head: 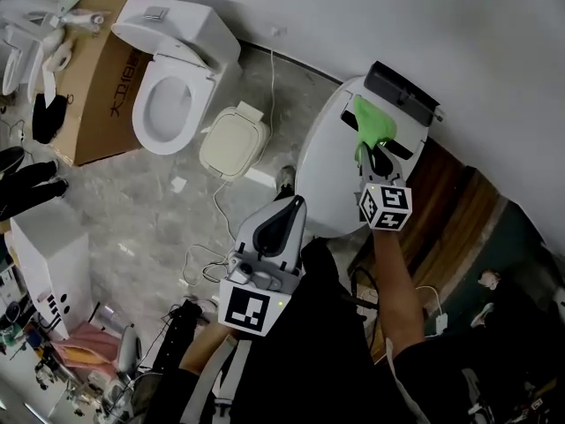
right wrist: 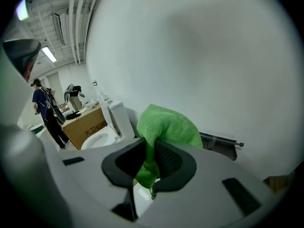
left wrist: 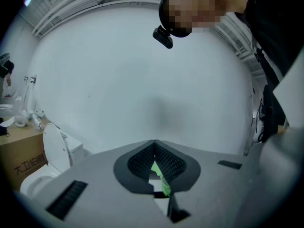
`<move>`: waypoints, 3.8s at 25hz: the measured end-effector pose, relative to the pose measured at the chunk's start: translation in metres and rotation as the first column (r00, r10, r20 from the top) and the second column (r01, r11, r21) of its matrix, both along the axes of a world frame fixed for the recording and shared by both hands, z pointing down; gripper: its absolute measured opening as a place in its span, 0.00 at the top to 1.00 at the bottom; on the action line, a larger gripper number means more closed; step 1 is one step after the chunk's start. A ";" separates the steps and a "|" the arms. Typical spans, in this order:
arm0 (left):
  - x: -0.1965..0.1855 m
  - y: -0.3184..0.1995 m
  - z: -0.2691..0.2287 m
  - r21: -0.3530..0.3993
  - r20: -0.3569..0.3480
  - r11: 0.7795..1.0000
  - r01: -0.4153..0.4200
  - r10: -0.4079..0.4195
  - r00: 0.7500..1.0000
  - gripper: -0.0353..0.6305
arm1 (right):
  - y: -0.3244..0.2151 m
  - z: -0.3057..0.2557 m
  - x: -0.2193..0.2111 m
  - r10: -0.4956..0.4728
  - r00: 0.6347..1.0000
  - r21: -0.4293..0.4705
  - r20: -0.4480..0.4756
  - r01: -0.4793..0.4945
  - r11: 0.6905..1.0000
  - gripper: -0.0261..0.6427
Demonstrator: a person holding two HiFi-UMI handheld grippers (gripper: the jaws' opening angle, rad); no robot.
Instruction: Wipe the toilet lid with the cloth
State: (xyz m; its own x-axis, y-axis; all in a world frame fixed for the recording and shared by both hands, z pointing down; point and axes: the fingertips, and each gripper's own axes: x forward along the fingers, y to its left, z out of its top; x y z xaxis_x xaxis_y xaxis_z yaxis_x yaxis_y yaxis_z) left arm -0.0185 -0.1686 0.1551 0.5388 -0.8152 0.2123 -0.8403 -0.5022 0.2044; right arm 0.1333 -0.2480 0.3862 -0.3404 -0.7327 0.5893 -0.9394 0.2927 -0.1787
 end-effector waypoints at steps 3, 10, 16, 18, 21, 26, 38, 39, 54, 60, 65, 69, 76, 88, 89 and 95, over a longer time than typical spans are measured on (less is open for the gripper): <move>-0.006 -0.009 0.022 -0.029 -0.002 1.000 -0.008 0.008 1.000 0.95 | -0.017 0.045 -0.002 -0.003 0.999 -0.034 -0.052 0.001 0.999 0.86; -0.009 -0.029 0.072 -0.044 0.016 0.998 -0.047 0.048 0.999 0.95 | -0.043 0.141 0.002 -0.003 0.995 -0.120 -0.095 -0.008 0.993 0.86; -0.014 -0.039 0.104 -0.074 0.016 0.996 -0.043 0.045 0.999 0.95 | -0.045 0.212 0.001 -0.026 0.991 -0.208 -0.132 -0.002 0.978 0.86; -0.014 -0.042 0.111 -0.085 0.013 0.996 -0.038 0.039 0.999 0.95 | -0.042 0.230 0.000 -0.052 0.987 -0.234 -0.153 0.015 0.972 0.86; -0.014 -0.047 0.117 -0.092 0.008 0.995 -0.034 0.035 0.999 0.95 | -0.038 0.253 -0.004 -0.092 0.978 -0.267 -0.187 0.040 0.963 0.86; -0.019 -0.051 0.123 -0.093 0.015 0.995 -0.028 0.029 0.999 0.95 | -0.035 0.280 -0.011 -0.136 0.966 -0.326 -0.218 0.060 0.943 0.86; -0.045 -0.044 0.129 -0.106 0.008 0.992 0.063 -0.063 0.998 0.95 | -0.024 0.295 -0.037 -0.367 0.866 -0.366 -0.339 0.238 0.900 0.86; -0.045 -0.042 0.129 -0.105 0.005 0.992 0.067 -0.066 0.998 0.95 | -0.022 0.296 -0.040 -0.384 0.858 -0.367 -0.342 0.254 0.895 0.86; -0.043 0.026 0.136 -0.093 0.003 0.988 0.126 -0.126 0.992 0.95 | 0.049 0.310 -0.086 -0.600 0.722 -0.389 -0.345 0.472 0.791 0.86; -0.043 0.061 0.145 -0.080 0.016 0.985 0.154 -0.153 0.988 0.95 | 0.089 0.317 -0.102 -0.648 0.682 -0.370 -0.339 0.536 0.759 0.86; -0.043 0.097 0.154 -0.084 0.004 0.978 0.193 -0.193 0.981 0.95 | 0.125 0.322 -0.113 -0.683 0.649 -0.359 -0.335 0.582 0.730 0.86; -0.041 0.126 0.160 -0.081 0.003 0.973 0.218 -0.218 0.976 0.95 | 0.161 0.327 -0.122 -0.726 0.603 -0.360 -0.331 0.631 0.688 0.86; -0.041 0.172 0.165 -0.063 0.011 0.962 0.266 -0.266 0.964 0.95 | 0.222 0.335 -0.130 -0.771 0.557 -0.352 -0.310 0.685 0.637 0.86; -0.044 0.234 0.160 -0.052 0.012 0.946 0.319 -0.318 0.948 0.95 | 0.316 0.347 -0.130 -0.835 0.464 -0.379 -0.295 0.745 0.549 0.86; -0.045 0.238 0.159 -0.053 0.013 0.946 0.320 -0.320 0.947 0.95 | 0.321 0.348 -0.129 -0.837 0.462 -0.382 -0.293 0.746 0.546 0.86; -0.047 0.251 0.159 -0.065 0.006 0.950 0.305 -0.305 0.952 0.95 | 0.356 0.351 -0.117 -0.850 0.442 -0.400 -0.286 0.751 0.525 0.86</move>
State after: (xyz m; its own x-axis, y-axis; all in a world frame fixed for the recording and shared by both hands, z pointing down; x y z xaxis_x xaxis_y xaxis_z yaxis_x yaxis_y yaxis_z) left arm -0.0658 0.0820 0.3143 0.2677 -0.9256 0.2677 -0.9504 -0.2078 0.2315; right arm 0.0162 0.1082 0.7371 -0.4114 -0.1177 0.9038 -0.2829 0.9591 -0.0039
